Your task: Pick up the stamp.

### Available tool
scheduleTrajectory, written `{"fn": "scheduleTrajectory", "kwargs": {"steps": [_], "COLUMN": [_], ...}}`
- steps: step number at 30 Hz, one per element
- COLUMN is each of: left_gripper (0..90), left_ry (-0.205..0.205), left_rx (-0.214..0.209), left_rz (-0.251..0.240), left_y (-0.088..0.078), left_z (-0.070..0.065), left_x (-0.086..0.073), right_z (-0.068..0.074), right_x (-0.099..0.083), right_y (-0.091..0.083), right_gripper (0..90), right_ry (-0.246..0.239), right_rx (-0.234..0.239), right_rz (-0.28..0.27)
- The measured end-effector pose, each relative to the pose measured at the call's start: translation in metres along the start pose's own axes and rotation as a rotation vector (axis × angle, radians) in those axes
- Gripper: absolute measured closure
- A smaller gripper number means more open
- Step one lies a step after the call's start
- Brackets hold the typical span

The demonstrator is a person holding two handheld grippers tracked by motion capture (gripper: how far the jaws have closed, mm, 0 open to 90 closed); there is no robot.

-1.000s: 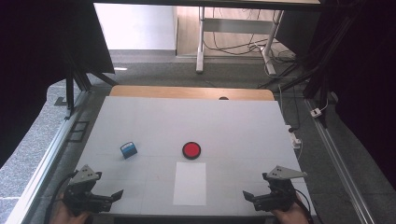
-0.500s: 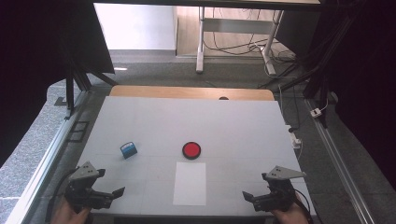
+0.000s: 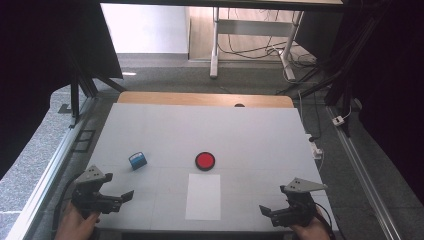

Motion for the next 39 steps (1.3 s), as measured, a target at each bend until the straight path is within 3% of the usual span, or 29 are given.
{"fn": "scheduleTrajectory", "kwargs": {"steps": [11,22,34,39], "left_gripper": [0.5,0.5,1.0,1.3], "left_ry": [0.048,0.042,0.042,0.089], "left_rx": [0.035,0.027,0.059,0.055], "left_rz": [0.023,0.024,0.038,0.05], "left_y": [0.016,0.031,0.051,0.059], "left_z": [0.011,0.022,0.04,0.046], "left_x": [0.017,0.034,0.048,0.052], "right_z": [0.0,0.0,0.0,0.0], "right_x": [0.0,0.0,0.0,0.0], "right_y": [0.0,0.001,0.001,0.001], "right_gripper": [0.6,0.6,0.5,0.6], "right_ry": [-0.002,0.001,0.002,0.001], "right_rx": [-0.002,0.0,0.0,0.002], "right_rz": [0.003,0.008,0.008,0.011]}}
Point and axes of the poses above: each handheld gripper's, and its own axes: y roughly forward along the jaws, x roughly out of its top, z roughly to its left, the point moved 5 cm from there along y, roughly forward along the jaws, and after that the axes turned 8 degrees about x, right-handed, at the moved point
